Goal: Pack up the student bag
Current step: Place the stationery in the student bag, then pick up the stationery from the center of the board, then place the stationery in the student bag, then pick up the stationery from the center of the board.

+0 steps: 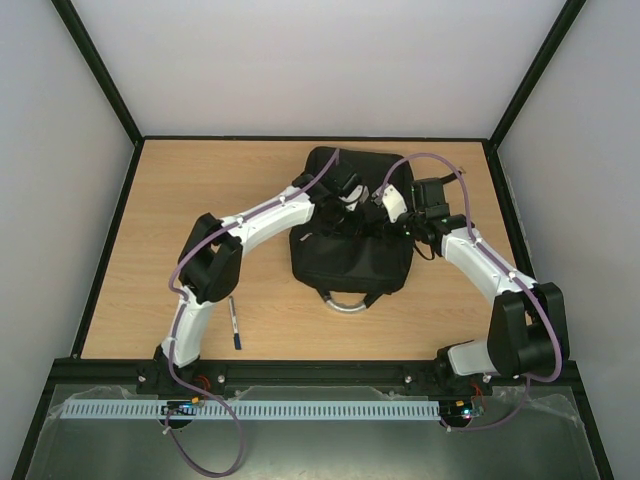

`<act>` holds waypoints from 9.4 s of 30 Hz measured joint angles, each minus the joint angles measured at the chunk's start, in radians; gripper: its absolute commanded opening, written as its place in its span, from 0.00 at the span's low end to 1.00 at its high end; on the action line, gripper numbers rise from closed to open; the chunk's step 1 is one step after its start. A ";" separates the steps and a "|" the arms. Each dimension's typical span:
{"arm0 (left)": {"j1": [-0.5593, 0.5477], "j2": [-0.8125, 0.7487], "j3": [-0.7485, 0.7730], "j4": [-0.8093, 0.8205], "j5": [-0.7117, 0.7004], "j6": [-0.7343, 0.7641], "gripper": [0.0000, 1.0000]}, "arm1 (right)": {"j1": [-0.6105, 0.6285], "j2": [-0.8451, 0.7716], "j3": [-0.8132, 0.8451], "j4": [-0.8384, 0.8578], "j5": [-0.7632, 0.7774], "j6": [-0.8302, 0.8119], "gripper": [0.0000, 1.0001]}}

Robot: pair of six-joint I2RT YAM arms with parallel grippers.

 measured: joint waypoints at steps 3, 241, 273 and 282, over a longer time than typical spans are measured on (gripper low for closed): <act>0.000 0.019 0.028 0.001 -0.001 0.004 0.39 | -0.003 0.000 0.000 0.001 0.002 0.000 0.01; -0.083 -0.101 -0.236 0.287 -0.247 -0.100 0.03 | -0.025 -0.011 -0.003 -0.019 -0.048 -0.023 0.01; -0.080 -0.703 -0.832 0.230 -0.343 -0.227 0.68 | -0.028 -0.011 -0.003 -0.023 -0.050 -0.027 0.01; -0.025 -0.955 -1.080 0.104 -0.462 -0.414 0.86 | -0.028 -0.011 -0.003 -0.023 -0.050 -0.027 0.01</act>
